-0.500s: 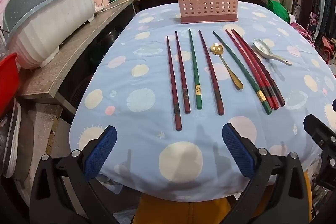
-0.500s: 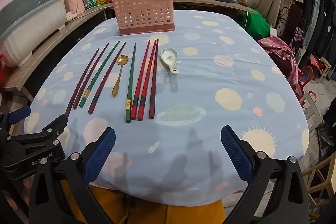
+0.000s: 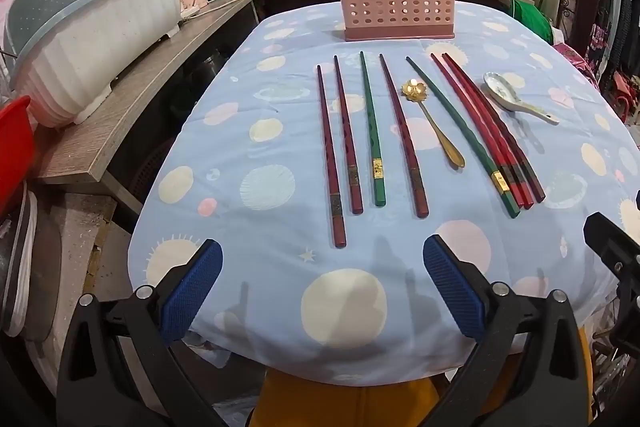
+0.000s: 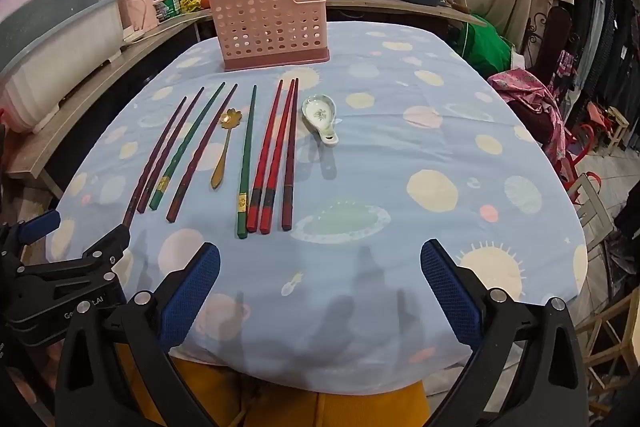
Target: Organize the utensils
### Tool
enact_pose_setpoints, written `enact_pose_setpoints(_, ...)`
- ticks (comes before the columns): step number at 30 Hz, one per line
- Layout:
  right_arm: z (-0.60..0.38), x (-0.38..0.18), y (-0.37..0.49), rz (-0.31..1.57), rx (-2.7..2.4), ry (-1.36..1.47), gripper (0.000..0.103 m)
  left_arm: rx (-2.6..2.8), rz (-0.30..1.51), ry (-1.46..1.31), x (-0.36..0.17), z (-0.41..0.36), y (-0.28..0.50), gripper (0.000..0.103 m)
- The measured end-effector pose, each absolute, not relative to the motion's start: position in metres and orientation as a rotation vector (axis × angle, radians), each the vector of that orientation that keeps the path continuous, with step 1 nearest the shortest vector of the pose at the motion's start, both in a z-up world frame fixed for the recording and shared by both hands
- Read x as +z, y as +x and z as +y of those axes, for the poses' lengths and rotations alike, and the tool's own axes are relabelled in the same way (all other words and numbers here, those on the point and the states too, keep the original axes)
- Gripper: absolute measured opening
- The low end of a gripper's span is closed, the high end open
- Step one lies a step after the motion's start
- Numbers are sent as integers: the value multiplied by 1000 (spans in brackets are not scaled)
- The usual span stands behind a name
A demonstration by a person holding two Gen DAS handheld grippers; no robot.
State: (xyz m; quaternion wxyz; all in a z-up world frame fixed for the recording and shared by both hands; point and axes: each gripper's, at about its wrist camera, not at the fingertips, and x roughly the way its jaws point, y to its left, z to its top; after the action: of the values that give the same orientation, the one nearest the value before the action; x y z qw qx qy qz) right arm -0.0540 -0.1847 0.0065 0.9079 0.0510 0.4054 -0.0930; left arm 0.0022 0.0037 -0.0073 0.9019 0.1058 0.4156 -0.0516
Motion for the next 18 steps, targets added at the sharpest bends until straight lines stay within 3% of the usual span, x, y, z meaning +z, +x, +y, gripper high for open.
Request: enact_pose_setpoints(18, -186, 6, -53, 840, -191, 106, 96, -107, 872, 220, -5, 1, 2, 96)
